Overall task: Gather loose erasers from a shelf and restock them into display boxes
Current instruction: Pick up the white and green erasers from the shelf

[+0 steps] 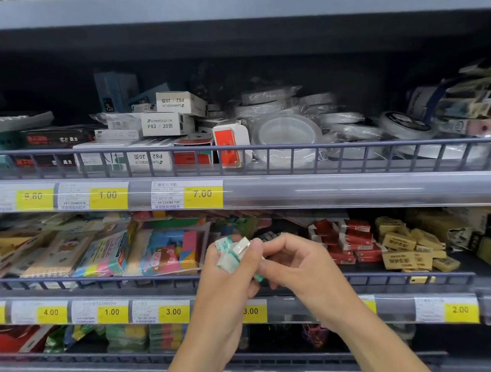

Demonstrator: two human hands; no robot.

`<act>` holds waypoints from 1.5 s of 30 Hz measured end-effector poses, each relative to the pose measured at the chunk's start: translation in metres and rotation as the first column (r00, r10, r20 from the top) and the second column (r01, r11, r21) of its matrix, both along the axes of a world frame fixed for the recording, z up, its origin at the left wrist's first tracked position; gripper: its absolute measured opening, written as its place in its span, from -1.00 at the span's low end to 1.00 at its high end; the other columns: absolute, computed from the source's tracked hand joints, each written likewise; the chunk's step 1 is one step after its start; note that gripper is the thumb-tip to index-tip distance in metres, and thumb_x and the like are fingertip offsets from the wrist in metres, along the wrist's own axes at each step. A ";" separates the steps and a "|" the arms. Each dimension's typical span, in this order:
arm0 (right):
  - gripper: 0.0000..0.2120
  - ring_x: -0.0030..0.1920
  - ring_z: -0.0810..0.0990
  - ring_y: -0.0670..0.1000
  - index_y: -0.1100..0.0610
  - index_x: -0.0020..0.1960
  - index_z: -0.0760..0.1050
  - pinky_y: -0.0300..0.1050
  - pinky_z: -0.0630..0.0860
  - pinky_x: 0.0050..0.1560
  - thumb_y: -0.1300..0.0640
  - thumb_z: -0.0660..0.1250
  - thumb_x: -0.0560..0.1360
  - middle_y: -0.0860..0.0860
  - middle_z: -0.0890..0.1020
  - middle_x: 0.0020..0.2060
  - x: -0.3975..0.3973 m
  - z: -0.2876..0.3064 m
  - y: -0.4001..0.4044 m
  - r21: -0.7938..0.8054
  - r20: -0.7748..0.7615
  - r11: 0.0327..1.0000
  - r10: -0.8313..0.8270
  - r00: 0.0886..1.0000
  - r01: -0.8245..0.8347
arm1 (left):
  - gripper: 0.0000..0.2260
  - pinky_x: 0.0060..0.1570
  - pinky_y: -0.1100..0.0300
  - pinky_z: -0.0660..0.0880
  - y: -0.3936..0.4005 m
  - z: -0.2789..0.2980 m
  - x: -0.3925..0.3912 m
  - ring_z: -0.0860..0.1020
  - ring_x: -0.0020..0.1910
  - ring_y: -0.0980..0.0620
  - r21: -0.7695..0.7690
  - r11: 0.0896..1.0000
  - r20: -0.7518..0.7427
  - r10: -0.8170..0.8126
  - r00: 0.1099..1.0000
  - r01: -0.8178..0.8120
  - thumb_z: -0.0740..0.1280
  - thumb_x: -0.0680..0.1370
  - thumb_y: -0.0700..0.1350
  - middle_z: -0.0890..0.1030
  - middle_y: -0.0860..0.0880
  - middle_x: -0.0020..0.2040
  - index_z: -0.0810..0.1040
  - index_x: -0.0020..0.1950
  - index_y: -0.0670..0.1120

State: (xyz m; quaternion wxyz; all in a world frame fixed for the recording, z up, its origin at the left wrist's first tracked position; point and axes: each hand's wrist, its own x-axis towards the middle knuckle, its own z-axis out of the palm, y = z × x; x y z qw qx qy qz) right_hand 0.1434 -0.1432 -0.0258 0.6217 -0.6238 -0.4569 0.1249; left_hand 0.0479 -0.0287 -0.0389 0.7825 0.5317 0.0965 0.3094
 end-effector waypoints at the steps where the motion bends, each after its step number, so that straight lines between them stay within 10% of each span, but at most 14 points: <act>1: -0.86 -0.14 0.68 0.04 -0.03 -0.01 0.68 -0.03 0.63 -0.09 -0.02 0.52 0.46 0.02 0.72 -0.11 -0.002 0.000 0.000 -0.010 0.017 1.000 0.001 1.000 -0.001 | -0.51 -0.20 0.16 0.59 0.001 -0.001 0.000 0.67 -0.18 0.10 -0.001 1.000 -0.007 0.010 1.000 -0.010 0.55 0.35 0.12 0.71 0.02 -0.13 0.55 0.22 0.04; 5: -0.92 -0.12 0.63 0.03 -0.09 -0.03 0.69 0.06 0.61 -0.01 -0.02 0.49 0.48 -0.03 0.67 -0.12 -0.004 -0.002 0.002 -0.047 0.138 0.999 -0.006 0.990 0.012 | -0.74 0.08 -0.07 0.56 0.004 -0.002 -0.001 0.66 0.00 -0.06 -0.019 0.999 -0.028 0.038 0.999 -0.039 0.50 0.56 -0.05 0.69 -0.14 0.02 0.57 0.21 0.07; 17: -0.75 -0.04 0.50 -0.33 -0.23 0.22 0.58 -0.49 0.35 -0.07 -0.06 0.38 0.55 -0.30 0.57 0.09 0.063 0.009 0.015 -0.483 0.561 0.817 0.012 0.828 0.315 | -0.79 -0.44 0.19 0.47 0.026 -0.007 -0.013 0.53 -0.37 0.05 -0.062 0.997 -0.021 0.049 0.999 -0.050 0.45 0.58 -0.24 0.58 -0.06 -0.31 0.71 -0.06 0.09; 21: -0.67 0.08 0.39 -0.23 -0.17 0.33 0.53 -0.33 0.32 0.06 -0.08 0.36 0.57 -0.20 0.49 0.26 0.073 0.009 0.031 -0.637 0.596 0.706 0.198 0.778 0.309 | -0.80 -0.46 0.21 0.44 0.031 -0.008 -0.014 0.52 -0.36 0.07 -0.058 0.997 -0.019 0.056 0.998 -0.057 0.48 0.56 -0.22 0.58 -0.03 -0.31 0.71 -0.08 0.11; 30: -0.70 -0.02 0.51 -0.04 -0.01 0.24 0.58 -0.17 0.42 -0.05 -0.02 0.39 0.53 -0.12 0.50 0.01 0.082 0.015 0.058 -0.733 0.592 0.608 0.347 0.728 0.306 | -0.85 -0.43 0.21 0.46 0.031 -0.007 -0.014 0.51 -0.36 0.06 -0.064 0.996 -0.055 0.054 0.997 -0.057 0.56 0.42 -0.10 0.59 -0.05 -0.29 0.70 -0.07 0.10; 34: -0.76 -0.05 0.56 -0.05 -0.12 0.08 0.55 -0.12 0.52 -0.06 -0.03 0.41 0.42 -0.12 0.57 -0.04 0.082 0.018 0.053 -0.653 0.562 0.717 0.241 0.791 0.245 | -0.86 -0.40 0.20 0.50 0.032 -0.008 -0.014 0.51 -0.40 0.02 -0.073 0.994 -0.063 0.080 0.995 -0.084 0.52 0.54 -0.18 0.62 -0.09 -0.27 0.67 -0.06 0.06; 40: -0.78 -0.26 0.58 -0.06 0.04 0.04 0.60 -0.16 0.53 -0.17 0.00 0.46 0.43 -0.05 0.67 -0.17 0.059 0.025 0.030 -0.262 0.013 0.956 0.140 0.990 -0.131 | -0.76 -0.16 0.10 0.64 0.027 -0.005 -0.012 0.70 -0.26 0.02 0.054 0.991 -0.085 0.130 0.988 -0.126 0.51 0.55 -0.06 0.75 -0.01 -0.10 0.56 0.17 -0.01; 45: -0.80 -0.18 0.61 -0.04 -0.04 0.03 0.62 -0.09 0.57 -0.13 -0.01 0.50 0.42 -0.04 0.69 -0.13 0.040 0.031 0.024 -0.248 0.082 0.954 0.196 0.977 -0.171 | -0.51 0.00 -0.02 0.69 0.016 0.001 -0.010 0.74 0.05 -0.06 0.086 0.996 -0.044 0.027 0.999 -0.023 0.49 0.43 0.09 0.74 -0.08 0.08 0.49 0.25 -0.11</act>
